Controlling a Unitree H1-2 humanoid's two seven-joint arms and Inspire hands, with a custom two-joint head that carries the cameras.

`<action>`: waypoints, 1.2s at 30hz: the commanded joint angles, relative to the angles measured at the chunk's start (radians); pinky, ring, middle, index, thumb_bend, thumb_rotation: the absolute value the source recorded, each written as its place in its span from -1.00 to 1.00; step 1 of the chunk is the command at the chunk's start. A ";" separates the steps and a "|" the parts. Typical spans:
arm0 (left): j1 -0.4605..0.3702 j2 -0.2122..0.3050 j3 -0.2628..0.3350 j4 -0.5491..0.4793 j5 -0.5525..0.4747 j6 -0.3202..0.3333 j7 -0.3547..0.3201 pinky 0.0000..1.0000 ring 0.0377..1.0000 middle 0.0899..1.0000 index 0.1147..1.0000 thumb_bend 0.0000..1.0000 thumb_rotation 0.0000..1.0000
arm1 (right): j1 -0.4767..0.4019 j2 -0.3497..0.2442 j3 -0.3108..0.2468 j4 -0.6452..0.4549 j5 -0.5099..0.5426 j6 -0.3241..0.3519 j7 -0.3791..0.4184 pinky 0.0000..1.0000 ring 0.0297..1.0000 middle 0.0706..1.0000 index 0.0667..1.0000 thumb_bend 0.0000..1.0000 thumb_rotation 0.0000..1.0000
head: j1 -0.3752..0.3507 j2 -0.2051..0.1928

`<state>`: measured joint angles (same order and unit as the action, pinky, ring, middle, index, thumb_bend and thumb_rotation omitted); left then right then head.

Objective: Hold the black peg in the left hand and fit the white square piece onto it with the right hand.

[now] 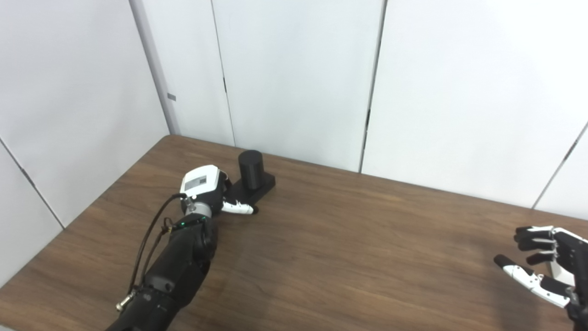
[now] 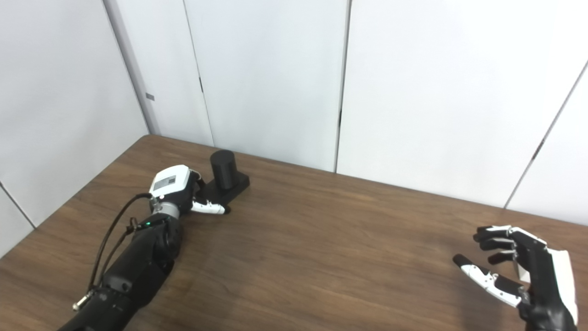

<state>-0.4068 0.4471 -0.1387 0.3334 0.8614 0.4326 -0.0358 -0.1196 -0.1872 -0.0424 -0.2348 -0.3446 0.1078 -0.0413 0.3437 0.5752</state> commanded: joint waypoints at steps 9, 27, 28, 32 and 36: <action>0.037 -0.021 -0.111 -0.088 -0.076 -0.107 -0.009 1.00 0.89 0.77 -0.17 0.05 -0.88 | -0.036 -0.021 -0.004 -0.014 0.013 -0.020 0.010 0.02 0.27 0.30 -0.09 -0.01 -0.77 | -0.017 0.006; 0.080 -0.002 -0.252 -0.235 -0.153 -0.356 -0.095 1.00 0.90 0.79 -0.16 0.04 -0.88 | -0.044 -0.017 0.006 0.089 -0.011 -0.120 -0.044 -0.02 0.18 0.27 -0.09 0.00 -0.77 | -0.147 0.032; 0.080 0.003 -0.262 -0.239 -0.159 -0.381 -0.107 1.00 0.90 0.79 -0.15 0.04 -0.88 | -0.045 -0.017 0.007 0.094 -0.011 -0.125 -0.046 -0.02 0.17 0.27 -0.09 0.00 -0.77 | -0.153 0.033; 0.079 0.016 -0.288 -0.248 -0.189 -0.468 -0.158 0.99 0.89 0.80 -0.15 0.04 -0.88 | -0.045 -0.012 0.016 0.097 -0.027 -0.127 -0.052 0.01 0.18 0.26 -0.09 0.00 -0.77 | -0.198 0.042; 0.079 0.013 -0.307 -0.253 -0.190 -0.516 -0.189 0.67 0.85 0.78 -0.15 0.05 -0.87 | -0.045 -0.006 0.023 0.091 -0.045 -0.116 -0.055 0.01 0.18 0.28 -0.08 0.00 -0.76 | -0.237 0.052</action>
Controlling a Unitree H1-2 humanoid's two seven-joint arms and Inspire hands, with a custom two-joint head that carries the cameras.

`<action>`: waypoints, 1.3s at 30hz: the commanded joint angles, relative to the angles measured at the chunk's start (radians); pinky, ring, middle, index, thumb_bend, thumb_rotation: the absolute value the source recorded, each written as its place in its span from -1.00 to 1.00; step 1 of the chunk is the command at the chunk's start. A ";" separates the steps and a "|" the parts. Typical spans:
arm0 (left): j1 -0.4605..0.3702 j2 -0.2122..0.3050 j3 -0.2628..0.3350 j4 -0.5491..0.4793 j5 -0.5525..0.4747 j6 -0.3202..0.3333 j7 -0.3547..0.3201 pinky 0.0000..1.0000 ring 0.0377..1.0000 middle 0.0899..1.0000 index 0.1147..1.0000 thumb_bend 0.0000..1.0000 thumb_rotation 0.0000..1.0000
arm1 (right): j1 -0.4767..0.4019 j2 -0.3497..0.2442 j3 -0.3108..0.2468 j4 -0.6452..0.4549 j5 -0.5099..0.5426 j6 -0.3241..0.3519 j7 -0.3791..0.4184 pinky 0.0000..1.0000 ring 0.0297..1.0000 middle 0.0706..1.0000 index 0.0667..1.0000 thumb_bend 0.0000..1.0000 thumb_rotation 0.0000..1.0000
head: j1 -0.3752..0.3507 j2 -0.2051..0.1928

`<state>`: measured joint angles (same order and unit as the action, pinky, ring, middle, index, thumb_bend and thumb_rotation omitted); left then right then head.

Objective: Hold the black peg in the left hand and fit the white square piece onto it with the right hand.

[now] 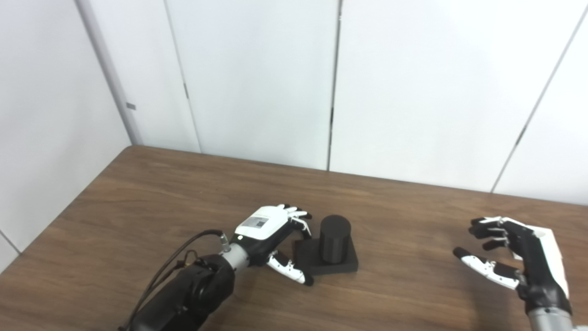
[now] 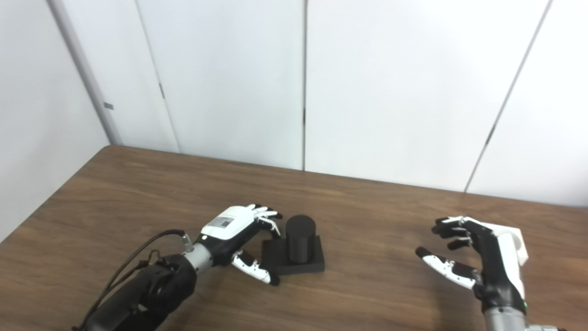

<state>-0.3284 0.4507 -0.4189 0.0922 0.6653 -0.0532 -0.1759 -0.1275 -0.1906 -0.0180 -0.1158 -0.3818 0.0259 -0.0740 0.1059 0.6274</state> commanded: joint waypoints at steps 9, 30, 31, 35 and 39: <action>-0.007 -0.005 -0.075 -0.015 0.031 -0.074 -0.082 0.58 0.80 0.74 -0.16 0.05 -0.87 | -0.044 0.007 0.005 -0.004 -0.003 -0.065 -0.038 0.03 0.19 0.27 -0.08 0.00 -0.75 | -0.064 0.021; -0.022 0.043 -0.139 0.059 0.136 -0.121 -0.082 0.72 0.81 0.73 -0.16 0.05 -0.88 | -0.098 -0.220 0.034 -0.169 -0.083 0.092 0.219 0.26 0.44 0.50 0.36 0.33 -0.83 | -0.342 -0.028; -0.022 0.045 -0.138 0.057 0.136 -0.118 -0.086 0.73 0.80 0.74 -0.16 0.05 -0.88 | -0.110 -0.248 0.038 -0.181 -0.113 0.119 0.243 0.27 0.46 0.52 0.39 0.37 -0.84 | -0.352 -0.031; -0.019 0.057 -0.130 0.054 0.128 -0.123 -0.084 0.71 0.79 0.74 -0.15 0.05 -0.88 | -0.162 -0.334 0.048 -0.204 -0.203 0.225 0.333 0.26 0.54 0.62 0.45 0.50 -0.83 | -0.416 -0.045; -0.014 0.065 -0.125 0.062 0.128 -0.139 -0.066 0.69 0.77 0.72 -0.15 0.05 -0.88 | -0.220 -0.431 0.101 -0.192 -0.314 0.308 0.464 0.27 0.62 0.73 0.53 0.53 -0.69 | -0.452 -0.061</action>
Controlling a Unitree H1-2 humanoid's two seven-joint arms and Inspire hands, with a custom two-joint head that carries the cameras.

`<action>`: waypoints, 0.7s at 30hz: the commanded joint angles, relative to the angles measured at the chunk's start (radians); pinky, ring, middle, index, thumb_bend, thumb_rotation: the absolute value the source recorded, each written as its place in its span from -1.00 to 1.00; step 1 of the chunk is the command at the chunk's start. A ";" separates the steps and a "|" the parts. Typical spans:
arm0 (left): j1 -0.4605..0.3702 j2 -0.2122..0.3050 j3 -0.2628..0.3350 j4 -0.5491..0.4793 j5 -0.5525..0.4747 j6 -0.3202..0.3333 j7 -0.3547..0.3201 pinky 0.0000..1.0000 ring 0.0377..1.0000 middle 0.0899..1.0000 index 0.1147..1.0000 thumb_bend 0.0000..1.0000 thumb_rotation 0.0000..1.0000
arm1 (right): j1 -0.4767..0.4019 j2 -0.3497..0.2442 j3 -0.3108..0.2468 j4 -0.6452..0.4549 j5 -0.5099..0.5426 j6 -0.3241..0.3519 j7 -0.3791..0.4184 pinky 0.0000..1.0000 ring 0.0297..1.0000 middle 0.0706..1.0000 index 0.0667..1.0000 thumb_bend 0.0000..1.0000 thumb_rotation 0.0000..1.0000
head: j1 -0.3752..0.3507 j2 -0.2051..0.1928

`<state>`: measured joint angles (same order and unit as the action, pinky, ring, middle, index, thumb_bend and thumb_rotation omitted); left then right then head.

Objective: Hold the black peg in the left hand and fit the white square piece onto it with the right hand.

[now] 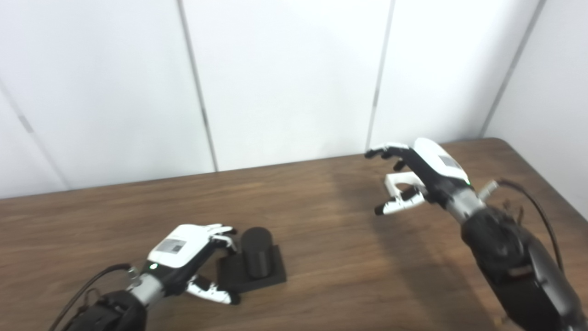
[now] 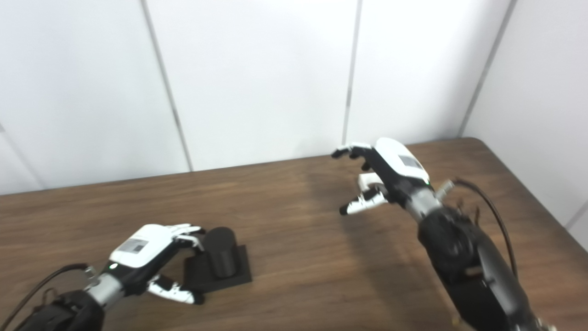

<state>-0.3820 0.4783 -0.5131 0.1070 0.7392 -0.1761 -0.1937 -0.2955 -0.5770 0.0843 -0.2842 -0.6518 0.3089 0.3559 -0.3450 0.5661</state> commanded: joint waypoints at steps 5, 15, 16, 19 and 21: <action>0.047 0.047 -0.028 0.058 0.045 -0.050 -0.030 0.63 0.75 0.71 -0.15 0.05 -0.89 | -0.115 -0.109 0.064 0.018 -0.161 0.083 0.142 0.49 0.76 0.84 0.60 0.68 -0.67 | -0.037 -0.020; 0.062 0.067 -0.024 0.042 0.041 -0.063 -0.035 0.59 0.73 0.70 -0.15 0.05 -0.89 | -0.259 -0.126 0.129 0.179 -0.265 0.093 0.217 0.80 0.89 0.90 0.69 0.76 -0.80 | -0.083 -0.028; 0.063 0.068 -0.022 0.041 0.038 -0.062 -0.038 0.59 0.73 0.70 -0.15 0.05 -0.89 | -0.271 -0.124 0.129 0.197 -0.261 0.089 0.214 0.80 0.89 0.90 0.69 0.76 -0.82 | -0.086 -0.029; 0.064 0.069 -0.020 0.047 0.035 -0.071 -0.030 0.59 0.73 0.70 -0.15 0.04 -0.89 | -0.305 -0.121 0.143 0.253 -0.263 0.072 0.207 0.78 0.87 0.90 0.72 0.75 -0.84 | -0.088 -0.031; 0.065 0.069 -0.018 0.051 0.032 -0.079 -0.025 0.59 0.73 0.69 -0.15 0.04 -0.89 | -0.323 -0.119 0.154 0.281 -0.268 0.068 0.209 0.75 0.86 0.90 0.74 0.74 -0.83 | -0.088 -0.031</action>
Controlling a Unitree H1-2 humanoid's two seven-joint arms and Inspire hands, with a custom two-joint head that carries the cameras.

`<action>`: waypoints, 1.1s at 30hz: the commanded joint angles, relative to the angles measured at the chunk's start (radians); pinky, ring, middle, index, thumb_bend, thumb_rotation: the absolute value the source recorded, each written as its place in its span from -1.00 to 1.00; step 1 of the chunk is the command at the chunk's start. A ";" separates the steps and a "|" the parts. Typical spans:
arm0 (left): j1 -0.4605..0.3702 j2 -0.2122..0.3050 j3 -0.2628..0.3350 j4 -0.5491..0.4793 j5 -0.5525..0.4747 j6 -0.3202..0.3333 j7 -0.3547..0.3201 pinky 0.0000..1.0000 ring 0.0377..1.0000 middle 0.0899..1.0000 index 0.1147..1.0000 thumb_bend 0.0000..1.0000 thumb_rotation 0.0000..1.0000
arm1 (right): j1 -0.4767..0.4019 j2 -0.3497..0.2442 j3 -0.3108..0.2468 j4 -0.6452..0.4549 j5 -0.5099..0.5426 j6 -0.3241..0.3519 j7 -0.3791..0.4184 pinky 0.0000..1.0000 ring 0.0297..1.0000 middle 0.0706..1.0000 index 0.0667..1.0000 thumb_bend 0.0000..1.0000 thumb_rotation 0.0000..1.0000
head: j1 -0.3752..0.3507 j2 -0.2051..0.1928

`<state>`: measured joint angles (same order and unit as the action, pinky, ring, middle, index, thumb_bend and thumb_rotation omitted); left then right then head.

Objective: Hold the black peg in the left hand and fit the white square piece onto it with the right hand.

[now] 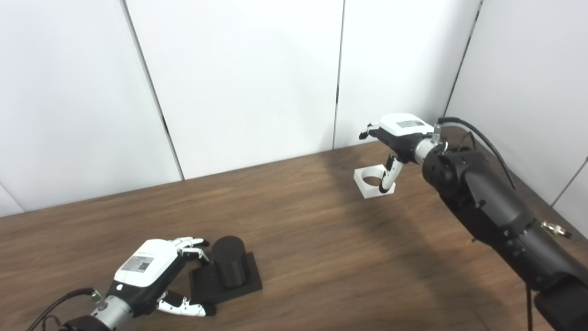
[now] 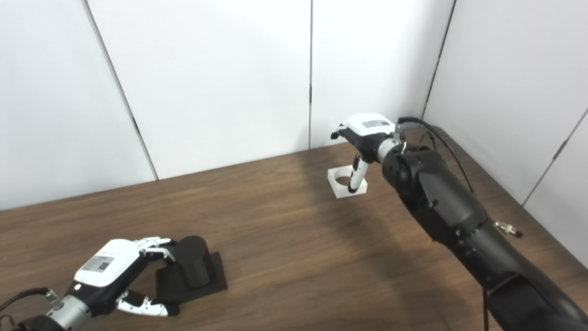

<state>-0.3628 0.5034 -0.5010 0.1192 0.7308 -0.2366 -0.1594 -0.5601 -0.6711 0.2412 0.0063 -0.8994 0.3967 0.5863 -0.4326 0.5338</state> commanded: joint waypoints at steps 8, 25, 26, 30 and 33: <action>0.049 0.043 -0.021 0.032 0.033 -0.023 -0.063 0.59 0.74 0.70 -0.15 0.04 -0.89 | -0.096 -0.014 0.022 0.086 -0.007 -0.040 -0.041 0.72 0.83 0.87 0.73 0.76 -0.81 | 0.009 0.006; 0.054 0.047 -0.019 0.011 0.028 -0.017 -0.080 0.57 0.72 0.70 -0.15 0.04 -0.89 | -0.118 -0.009 0.122 0.190 -0.032 -0.057 -0.021 0.71 0.81 0.84 0.67 0.81 -0.77 | 0.018 0.019; 0.054 0.048 -0.019 0.007 0.029 -0.014 -0.082 0.57 0.72 0.70 -0.15 0.04 -0.89 | -0.121 -0.009 0.131 0.199 -0.034 -0.060 -0.020 0.69 0.80 0.83 0.66 0.81 -0.76 | 0.019 0.021; 0.057 0.047 -0.018 0.002 0.027 -0.015 -0.081 0.56 0.71 0.69 -0.15 0.04 -0.89 | -0.127 -0.004 0.152 0.227 -0.039 -0.062 -0.019 0.67 0.79 0.81 0.65 0.83 -0.76 | 0.021 0.025; 0.058 0.048 -0.018 -0.009 0.028 -0.005 -0.094 0.56 0.71 0.69 -0.15 0.04 -0.89 | -0.129 0.000 0.162 0.247 -0.042 -0.066 -0.030 0.65 0.77 0.79 0.65 0.82 -0.76 | 0.021 0.025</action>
<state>-0.3496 0.5104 -0.4918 0.0964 0.7229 -0.2425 -0.1695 -0.6287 -0.6570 0.4104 0.2625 -0.9261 0.3430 0.5745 -0.4111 0.5584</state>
